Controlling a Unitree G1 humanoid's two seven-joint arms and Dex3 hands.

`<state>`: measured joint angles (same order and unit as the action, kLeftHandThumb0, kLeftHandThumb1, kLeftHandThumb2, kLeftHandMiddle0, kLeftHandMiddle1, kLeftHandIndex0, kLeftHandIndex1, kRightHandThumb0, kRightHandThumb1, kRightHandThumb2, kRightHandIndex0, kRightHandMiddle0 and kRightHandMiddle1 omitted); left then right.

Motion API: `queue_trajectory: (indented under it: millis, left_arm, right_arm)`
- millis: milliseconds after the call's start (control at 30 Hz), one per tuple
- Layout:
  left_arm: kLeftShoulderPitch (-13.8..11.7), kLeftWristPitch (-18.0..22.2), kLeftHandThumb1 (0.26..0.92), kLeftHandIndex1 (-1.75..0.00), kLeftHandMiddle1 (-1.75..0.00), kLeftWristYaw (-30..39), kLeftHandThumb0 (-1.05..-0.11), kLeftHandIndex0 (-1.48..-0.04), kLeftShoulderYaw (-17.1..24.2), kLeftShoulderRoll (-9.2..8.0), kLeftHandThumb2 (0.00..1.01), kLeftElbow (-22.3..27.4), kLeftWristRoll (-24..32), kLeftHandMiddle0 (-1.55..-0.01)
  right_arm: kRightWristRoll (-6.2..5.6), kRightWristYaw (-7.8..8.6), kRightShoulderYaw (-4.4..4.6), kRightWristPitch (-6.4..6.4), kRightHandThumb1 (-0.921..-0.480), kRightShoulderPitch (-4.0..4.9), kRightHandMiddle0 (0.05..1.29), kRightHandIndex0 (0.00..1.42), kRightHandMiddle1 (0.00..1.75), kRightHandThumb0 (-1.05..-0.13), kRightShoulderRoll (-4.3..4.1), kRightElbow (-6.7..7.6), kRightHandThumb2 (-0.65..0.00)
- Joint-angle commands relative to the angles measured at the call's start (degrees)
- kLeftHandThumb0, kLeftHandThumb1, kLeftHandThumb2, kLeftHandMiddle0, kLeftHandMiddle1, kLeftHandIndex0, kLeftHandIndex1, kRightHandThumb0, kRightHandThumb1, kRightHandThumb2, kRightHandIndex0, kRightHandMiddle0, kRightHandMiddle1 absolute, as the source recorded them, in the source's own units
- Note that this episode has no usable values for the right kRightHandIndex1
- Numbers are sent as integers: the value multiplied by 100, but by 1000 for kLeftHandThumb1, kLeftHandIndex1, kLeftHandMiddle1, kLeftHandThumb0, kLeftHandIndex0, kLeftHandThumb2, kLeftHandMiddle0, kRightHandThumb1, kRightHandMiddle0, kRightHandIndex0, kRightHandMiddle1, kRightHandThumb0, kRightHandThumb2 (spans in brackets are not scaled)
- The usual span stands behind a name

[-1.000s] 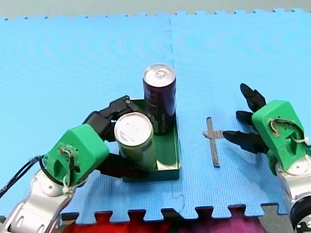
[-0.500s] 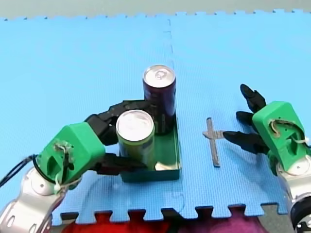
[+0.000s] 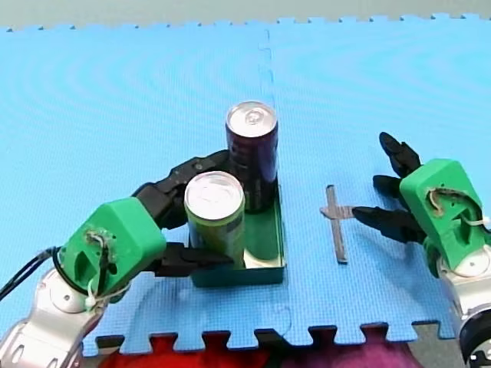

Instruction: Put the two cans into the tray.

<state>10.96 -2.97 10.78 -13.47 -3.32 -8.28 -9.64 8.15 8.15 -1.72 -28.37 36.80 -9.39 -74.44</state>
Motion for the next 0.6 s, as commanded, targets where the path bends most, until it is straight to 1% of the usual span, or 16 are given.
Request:
queue_trajectory:
  millis: [0, 133, 300, 433, 500, 567]
  left_arm:
    - [-17, 93, 879, 0, 0, 0, -1048, -247, 22, -26, 5, -31, 36, -372]
    - [-82, 327, 863, 0, 0, -5, -1048, -231, 81, -60, 0, -95, 83, -339]
    - [-126, 781, 827, 0, 0, -81, -1048, -218, 252, -77, 0, -208, 211, -291]
    - [-160, 973, 816, 0, 0, 6, -1048, -210, 336, -172, 0, -295, 290, -278]
    - [-138, 933, 811, 0, -1, 196, -1048, -205, 355, -276, 0, -317, 371, -278]
    - [-72, 839, 802, 0, -3, 560, -1048, -199, 323, -466, 0, -328, 455, -282]
  right_arm:
    - [3, 0, -4, 41, -860, -25, 132, 244, 0, -948, -41, -11, 0]
    - [8, -12, 5, 40, -860, -24, 132, 243, 0, -945, -37, -2, 0]
    - [-10, -6, -5, 53, -860, -27, 131, 239, 0, -944, -26, -4, 0]
    - [-21, 8, -13, 62, -859, -26, 131, 238, 0, -946, -36, -8, 0]
    - [-28, 26, -19, 65, -858, -23, 131, 237, 0, -945, -47, -9, 0]
    - [-30, 38, -22, 65, -857, -22, 130, 238, 0, -945, -56, -9, 0]
